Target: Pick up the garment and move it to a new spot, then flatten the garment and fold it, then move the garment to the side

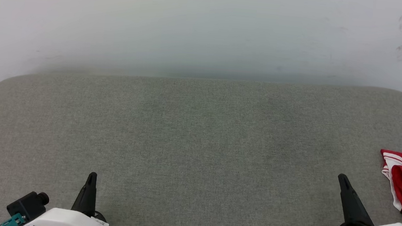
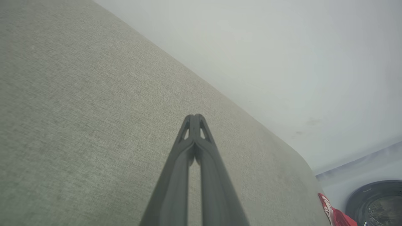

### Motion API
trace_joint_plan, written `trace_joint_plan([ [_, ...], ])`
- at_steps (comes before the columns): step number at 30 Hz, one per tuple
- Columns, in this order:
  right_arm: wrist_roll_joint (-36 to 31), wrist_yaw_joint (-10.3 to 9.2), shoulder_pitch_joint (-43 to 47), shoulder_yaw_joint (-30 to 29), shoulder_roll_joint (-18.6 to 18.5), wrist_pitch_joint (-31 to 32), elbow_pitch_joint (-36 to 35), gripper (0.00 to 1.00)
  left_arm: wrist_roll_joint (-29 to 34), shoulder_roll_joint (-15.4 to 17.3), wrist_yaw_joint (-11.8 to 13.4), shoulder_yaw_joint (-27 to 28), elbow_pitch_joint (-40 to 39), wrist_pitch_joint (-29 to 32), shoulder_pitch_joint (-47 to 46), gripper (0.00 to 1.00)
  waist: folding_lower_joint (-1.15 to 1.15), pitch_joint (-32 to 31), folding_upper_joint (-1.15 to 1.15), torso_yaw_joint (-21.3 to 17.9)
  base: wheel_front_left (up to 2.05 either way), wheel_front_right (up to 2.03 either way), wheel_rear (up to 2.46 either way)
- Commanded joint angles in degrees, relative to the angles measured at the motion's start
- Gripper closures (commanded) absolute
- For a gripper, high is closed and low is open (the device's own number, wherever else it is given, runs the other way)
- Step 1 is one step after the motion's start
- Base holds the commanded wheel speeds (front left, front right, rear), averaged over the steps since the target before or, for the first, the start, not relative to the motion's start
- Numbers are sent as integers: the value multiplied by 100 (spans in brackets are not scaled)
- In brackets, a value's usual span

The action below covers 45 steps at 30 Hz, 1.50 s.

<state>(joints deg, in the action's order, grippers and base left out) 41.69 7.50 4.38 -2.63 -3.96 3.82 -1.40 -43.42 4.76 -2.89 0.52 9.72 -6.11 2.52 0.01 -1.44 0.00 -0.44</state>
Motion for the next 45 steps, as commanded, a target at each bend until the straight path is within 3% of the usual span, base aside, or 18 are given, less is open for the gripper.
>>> trace_joint_plan([
  [1, 238, 0, -203, -6, -56, -28, -6, 100, -199, -2, -36, 46, -41, 43, -174, 100, 0, 3, 0, 1, 0, 0, 0],
  [45, 3221, -1, -728, -106, -62, 50, 912, 100, -2987, -110, -298, 386, 241, 781, -619, 100, 0, 82, 0, 22, 0, 0, 0],
])
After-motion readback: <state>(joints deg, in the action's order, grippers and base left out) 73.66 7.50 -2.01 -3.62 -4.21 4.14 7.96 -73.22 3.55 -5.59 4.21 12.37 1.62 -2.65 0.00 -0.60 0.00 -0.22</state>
